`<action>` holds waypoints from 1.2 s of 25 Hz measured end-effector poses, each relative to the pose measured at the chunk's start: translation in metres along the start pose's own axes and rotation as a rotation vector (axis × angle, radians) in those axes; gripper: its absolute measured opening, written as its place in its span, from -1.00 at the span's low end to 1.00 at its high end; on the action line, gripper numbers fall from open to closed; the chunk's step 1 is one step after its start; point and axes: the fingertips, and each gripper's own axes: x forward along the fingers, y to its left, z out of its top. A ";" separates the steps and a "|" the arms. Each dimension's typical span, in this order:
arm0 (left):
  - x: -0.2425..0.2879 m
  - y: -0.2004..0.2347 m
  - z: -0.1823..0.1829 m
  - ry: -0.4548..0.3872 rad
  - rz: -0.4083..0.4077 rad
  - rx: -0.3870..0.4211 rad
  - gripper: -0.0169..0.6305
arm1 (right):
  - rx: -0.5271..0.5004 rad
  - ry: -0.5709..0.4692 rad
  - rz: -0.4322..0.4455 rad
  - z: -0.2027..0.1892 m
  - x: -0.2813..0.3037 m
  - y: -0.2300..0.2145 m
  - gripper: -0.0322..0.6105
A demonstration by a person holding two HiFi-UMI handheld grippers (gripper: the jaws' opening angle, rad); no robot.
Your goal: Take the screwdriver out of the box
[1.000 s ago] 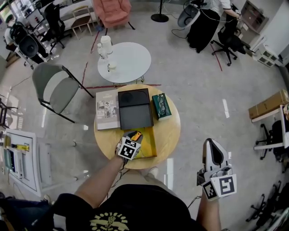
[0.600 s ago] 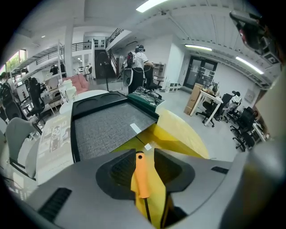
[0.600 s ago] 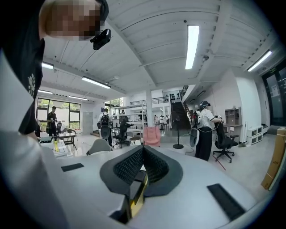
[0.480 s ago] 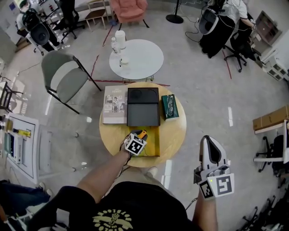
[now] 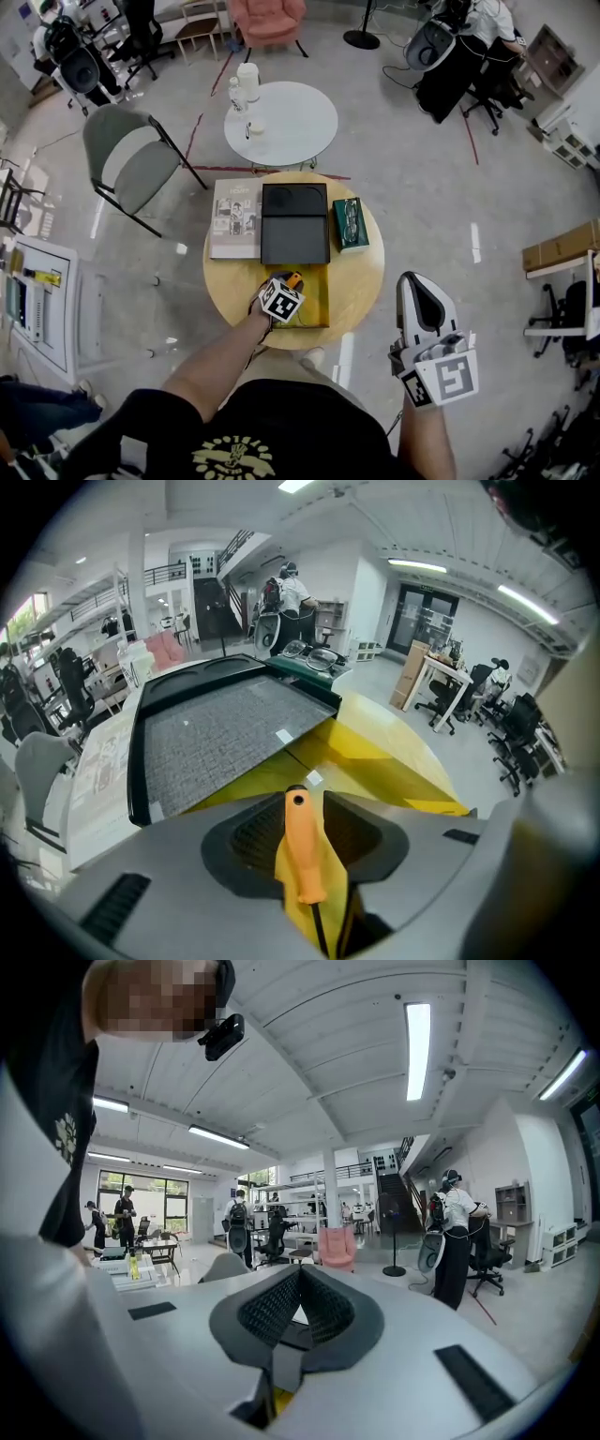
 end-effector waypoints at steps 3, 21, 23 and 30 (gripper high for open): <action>0.004 0.001 0.001 0.015 0.014 0.022 -0.52 | -0.008 0.003 0.018 0.002 0.006 0.004 -0.85; 0.026 0.000 -0.014 0.239 0.055 0.084 -0.47 | 0.010 -0.020 0.021 0.008 -0.006 0.002 -0.85; 0.027 -0.002 -0.015 0.249 0.044 0.071 -0.50 | 0.015 -0.025 0.017 0.008 -0.008 0.002 -0.85; 0.028 -0.003 -0.015 0.263 0.019 0.032 -0.55 | 0.020 -0.046 0.019 0.013 -0.014 0.007 -0.85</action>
